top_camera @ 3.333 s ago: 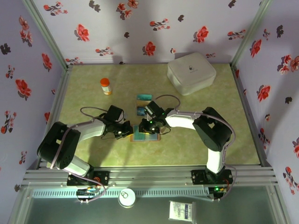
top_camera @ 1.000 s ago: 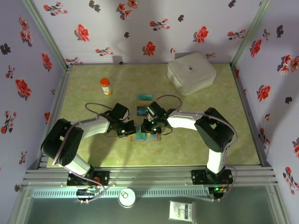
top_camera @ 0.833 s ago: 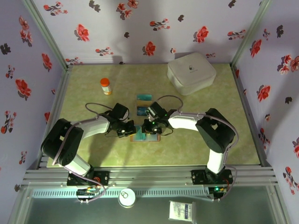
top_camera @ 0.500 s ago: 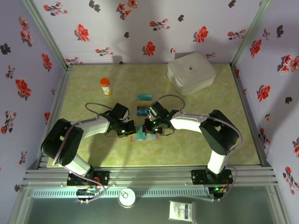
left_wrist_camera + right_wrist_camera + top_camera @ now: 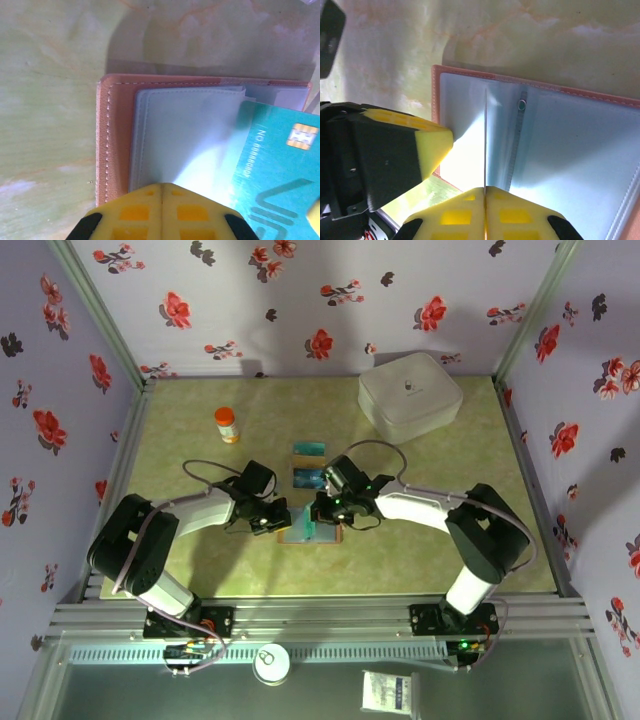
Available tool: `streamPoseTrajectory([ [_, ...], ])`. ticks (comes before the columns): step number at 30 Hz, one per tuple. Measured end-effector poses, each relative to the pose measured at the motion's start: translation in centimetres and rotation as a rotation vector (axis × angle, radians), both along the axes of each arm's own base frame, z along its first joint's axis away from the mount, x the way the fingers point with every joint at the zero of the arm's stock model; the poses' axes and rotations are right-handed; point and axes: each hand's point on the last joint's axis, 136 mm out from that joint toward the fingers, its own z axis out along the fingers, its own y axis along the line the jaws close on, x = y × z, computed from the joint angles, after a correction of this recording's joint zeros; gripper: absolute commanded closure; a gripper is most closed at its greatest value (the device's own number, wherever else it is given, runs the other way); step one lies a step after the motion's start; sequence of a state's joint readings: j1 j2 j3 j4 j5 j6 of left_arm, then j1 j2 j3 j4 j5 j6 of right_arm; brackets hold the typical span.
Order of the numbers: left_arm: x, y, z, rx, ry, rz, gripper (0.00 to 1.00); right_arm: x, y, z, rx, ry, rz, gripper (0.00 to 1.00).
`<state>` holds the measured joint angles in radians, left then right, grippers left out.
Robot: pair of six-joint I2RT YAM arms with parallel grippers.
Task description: Take the credit cards out of the card holder
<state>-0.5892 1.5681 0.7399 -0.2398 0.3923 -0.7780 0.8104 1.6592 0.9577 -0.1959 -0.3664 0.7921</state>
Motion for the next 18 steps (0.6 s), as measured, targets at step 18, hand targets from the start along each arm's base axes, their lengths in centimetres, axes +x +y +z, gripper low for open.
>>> streamPoseTrajectory([
  [18,1.6,-1.1,7.0,-0.083,-0.126,-0.007,0.98,-0.5,-2.8,6.9,-0.018,-0.143,0.000,0.96],
])
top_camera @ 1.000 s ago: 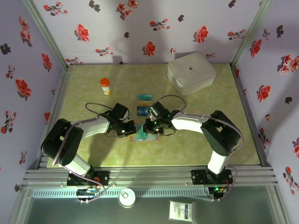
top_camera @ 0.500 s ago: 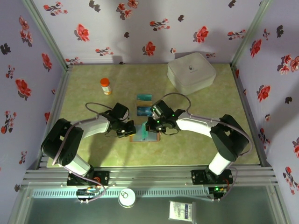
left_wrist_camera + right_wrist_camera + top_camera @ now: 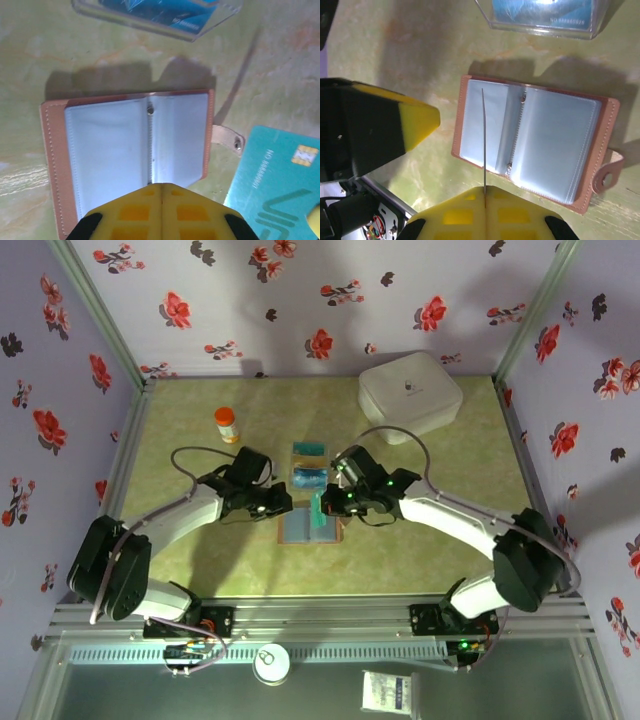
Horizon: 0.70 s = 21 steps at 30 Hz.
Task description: Take the credit cards out of the card holder
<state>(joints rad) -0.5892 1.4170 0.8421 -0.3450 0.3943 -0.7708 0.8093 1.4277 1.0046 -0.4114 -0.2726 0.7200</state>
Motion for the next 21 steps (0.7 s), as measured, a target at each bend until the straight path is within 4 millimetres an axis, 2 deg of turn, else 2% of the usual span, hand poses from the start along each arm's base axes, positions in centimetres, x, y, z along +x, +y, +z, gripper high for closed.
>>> streamPoseTrajectory([
  [3,0.2,-0.2,0.6,-0.003,-0.011,-0.006,0.97,-0.3,-0.9,1.4,-0.002,-0.037,-0.005,0.96],
  [8,0.0,0.0,0.5,0.007,-0.005,-0.012,0.97,-0.6,-1.9,2.8,-0.005,-0.075,-0.007,0.97],
  [21,0.4,0.1,0.6,0.012,-0.026,-0.006,0.97,-0.5,-3.4,2.7,-0.083,-0.087,0.030,0.99],
])
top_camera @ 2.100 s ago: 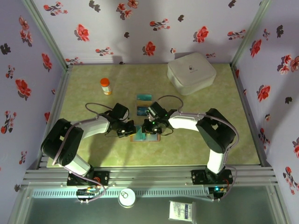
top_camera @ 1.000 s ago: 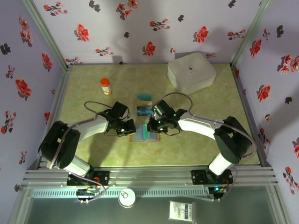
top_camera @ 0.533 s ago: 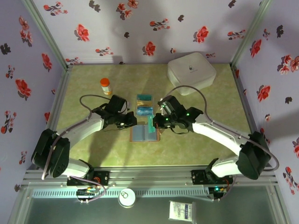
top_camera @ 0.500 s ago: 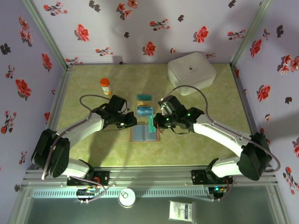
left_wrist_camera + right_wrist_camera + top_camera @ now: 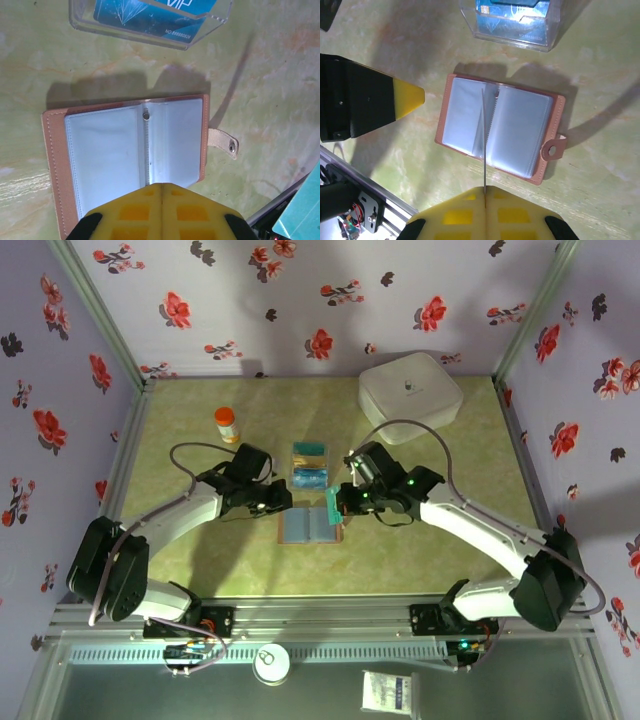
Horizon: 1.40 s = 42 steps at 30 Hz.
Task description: Take the credit cards out of the card holder
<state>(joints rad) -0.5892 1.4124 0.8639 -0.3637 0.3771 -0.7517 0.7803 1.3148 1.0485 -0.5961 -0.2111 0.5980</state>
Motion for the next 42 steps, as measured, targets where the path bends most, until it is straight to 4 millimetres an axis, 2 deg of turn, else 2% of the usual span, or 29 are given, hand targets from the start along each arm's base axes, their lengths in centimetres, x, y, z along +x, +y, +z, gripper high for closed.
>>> streamPoseTrajectory([
  [5,0.3,-0.1,0.2,-0.006,-0.012,0.003,0.97,1.2,-0.5,0.8,-0.034,-0.047,0.035,1.00],
  [11,1.0,0.5,0.1,-0.011,-0.020,0.026,0.97,2.7,-0.8,0.2,-0.137,-0.101,0.151,1.00],
  [17,0.9,1.8,-1.4,0.004,0.003,0.054,0.97,4.4,-0.6,0.3,-0.279,-0.204,0.343,1.00],
  [21,0.7,2.1,-1.7,0.006,0.009,0.051,0.97,5.9,0.4,0.4,-0.340,-0.253,0.507,1.00],
  [26,0.9,2.5,-2.0,0.023,0.000,0.057,0.97,7.4,2.1,-0.6,-0.406,-0.292,0.743,1.00],
  [31,0.3,3.8,-3.5,0.055,0.028,0.083,0.97,9.7,3.8,-0.9,-0.450,-0.339,0.917,1.00],
  [36,0.1,4.5,-4.1,0.066,0.043,0.098,0.97,12.6,5.1,-0.6,-0.468,-0.380,0.999,1.00],
  [42,0.7,5.0,-3.3,0.053,0.020,0.121,0.97,15.7,5.8,-1.4,-0.489,-0.392,1.039,1.00],
])
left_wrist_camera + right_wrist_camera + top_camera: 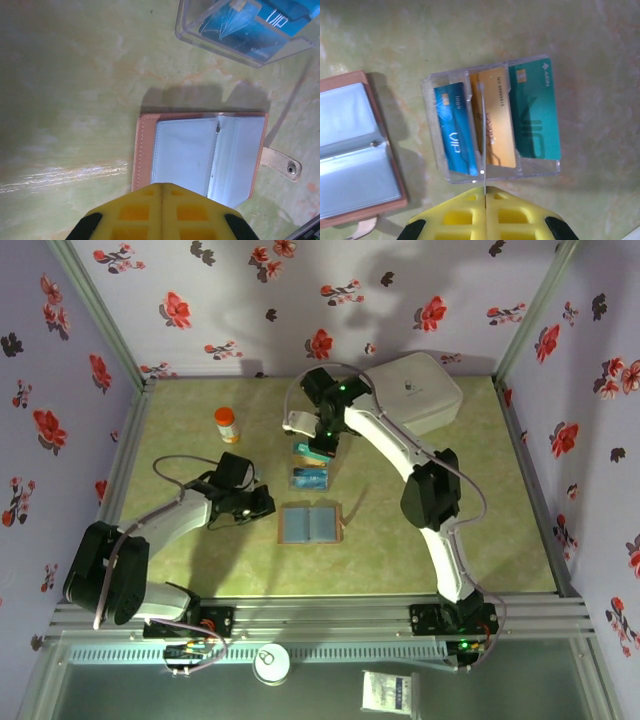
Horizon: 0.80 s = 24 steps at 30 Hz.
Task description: Take the credit cards out of the card holder
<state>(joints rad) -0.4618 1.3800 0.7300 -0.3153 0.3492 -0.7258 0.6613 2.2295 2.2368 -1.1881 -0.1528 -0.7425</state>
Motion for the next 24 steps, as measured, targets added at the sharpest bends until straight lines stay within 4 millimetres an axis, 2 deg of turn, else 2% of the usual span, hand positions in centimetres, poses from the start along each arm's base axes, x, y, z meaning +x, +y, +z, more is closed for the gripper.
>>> streamPoseTrajectory([
  [7,0.3,0.3,0.0,0.000,-0.002,0.014,0.97,2.1,0.1,-1.5,-0.020,0.000,0.026,1.00],
  [19,0.4,0.5,0.0,-0.002,0.000,0.018,0.97,3.6,0.9,-0.9,0.003,-0.068,0.086,1.00],
  [24,0.5,0.7,0.0,-0.002,0.002,0.024,0.97,4.3,1.3,-1.4,0.009,-0.088,0.102,1.00],
])
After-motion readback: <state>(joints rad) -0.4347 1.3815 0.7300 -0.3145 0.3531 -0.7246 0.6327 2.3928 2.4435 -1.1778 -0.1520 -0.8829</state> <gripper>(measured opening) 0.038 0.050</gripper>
